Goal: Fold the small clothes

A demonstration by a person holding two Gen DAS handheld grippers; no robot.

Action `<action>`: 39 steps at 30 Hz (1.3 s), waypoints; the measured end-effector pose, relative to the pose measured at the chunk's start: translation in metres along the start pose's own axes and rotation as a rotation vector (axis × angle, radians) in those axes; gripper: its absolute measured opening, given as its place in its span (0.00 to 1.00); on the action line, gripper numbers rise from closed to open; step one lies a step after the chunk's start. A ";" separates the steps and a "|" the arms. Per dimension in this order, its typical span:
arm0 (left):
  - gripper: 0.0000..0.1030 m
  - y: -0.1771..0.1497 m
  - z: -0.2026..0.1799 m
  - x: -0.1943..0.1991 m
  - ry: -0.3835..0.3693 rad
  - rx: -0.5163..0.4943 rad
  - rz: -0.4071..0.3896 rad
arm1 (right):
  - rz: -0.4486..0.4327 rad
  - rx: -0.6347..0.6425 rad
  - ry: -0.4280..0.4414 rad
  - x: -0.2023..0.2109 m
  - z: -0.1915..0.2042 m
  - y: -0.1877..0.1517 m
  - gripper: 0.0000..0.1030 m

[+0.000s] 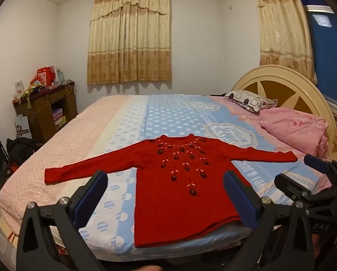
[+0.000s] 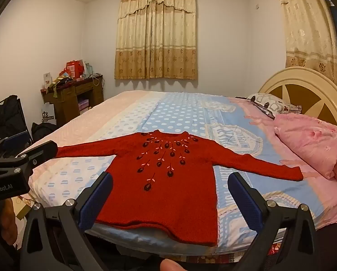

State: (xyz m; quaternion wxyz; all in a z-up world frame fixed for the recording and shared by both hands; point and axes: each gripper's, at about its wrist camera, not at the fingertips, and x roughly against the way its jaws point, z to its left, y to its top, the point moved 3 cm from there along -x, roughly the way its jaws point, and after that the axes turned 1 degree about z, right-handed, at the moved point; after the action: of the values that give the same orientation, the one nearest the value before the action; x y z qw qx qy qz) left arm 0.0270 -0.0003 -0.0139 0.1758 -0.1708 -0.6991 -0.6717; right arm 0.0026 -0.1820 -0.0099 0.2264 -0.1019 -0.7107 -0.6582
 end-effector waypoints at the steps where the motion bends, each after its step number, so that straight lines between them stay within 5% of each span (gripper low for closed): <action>1: 1.00 0.000 0.000 0.000 -0.003 0.007 -0.008 | 0.004 -0.001 0.002 0.000 0.000 0.000 0.99; 39: 1.00 -0.005 0.001 -0.005 0.010 -0.010 -0.012 | 0.017 0.004 0.000 -0.007 0.003 -0.006 0.99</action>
State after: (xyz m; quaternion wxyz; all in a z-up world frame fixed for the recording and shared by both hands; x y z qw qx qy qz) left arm 0.0295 0.0003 -0.0204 0.1742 -0.1643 -0.6960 -0.6770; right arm 0.0060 -0.1790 -0.0185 0.2319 -0.1074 -0.7111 -0.6550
